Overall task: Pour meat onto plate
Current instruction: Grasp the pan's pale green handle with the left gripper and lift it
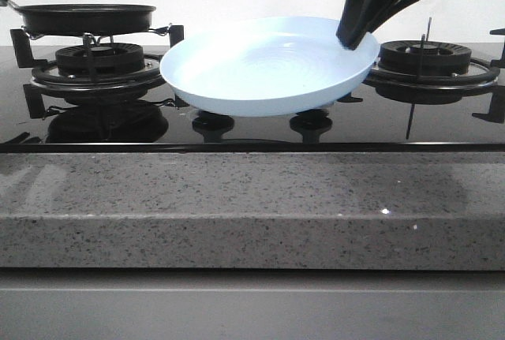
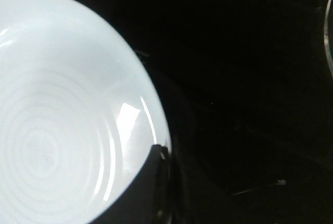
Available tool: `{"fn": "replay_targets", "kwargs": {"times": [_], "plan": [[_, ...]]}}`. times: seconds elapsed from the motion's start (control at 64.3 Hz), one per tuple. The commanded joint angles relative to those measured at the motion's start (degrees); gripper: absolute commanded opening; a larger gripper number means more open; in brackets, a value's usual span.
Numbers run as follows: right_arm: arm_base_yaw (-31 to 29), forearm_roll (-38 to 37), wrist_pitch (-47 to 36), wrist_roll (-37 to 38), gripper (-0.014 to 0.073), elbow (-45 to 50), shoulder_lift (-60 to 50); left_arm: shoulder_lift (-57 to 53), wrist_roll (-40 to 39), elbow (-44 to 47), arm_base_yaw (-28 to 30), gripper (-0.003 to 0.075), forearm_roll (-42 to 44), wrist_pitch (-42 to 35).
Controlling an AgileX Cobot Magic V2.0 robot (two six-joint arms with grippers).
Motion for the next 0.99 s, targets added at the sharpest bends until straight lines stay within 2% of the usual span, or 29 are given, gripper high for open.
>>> {"fn": "replay_targets", "kwargs": {"times": [0.0, 0.124, 0.56, 0.762, 0.979], "plan": [[-0.1, 1.4, -2.3, -0.2, -0.0060, -1.4, -2.8, -3.1, -1.1, -1.8, -0.1, 0.0103, -3.9, 1.8], [-0.1, 1.4, -2.3, -0.2, -0.0060, -1.4, -2.8, -3.2, -1.6, -1.8, -0.1, 0.0038, -3.9, 2.1], [-0.1, 1.4, -2.3, -0.2, -0.0060, -1.4, -2.8, -7.9, -0.9, -1.9, 3.7, 0.0038, -14.0, 9.1], [-0.1, 1.4, -2.3, -0.2, -0.0060, -1.4, -2.8, -13.4, 0.7, -1.9, 3.4, 0.0038, -12.3, 10.5], [-0.1, 1.4, -2.3, -0.2, -0.0060, -1.4, -2.8, -21.6, 3.5, -1.9, -1.4, 0.0038, -5.3, 7.9]]}}
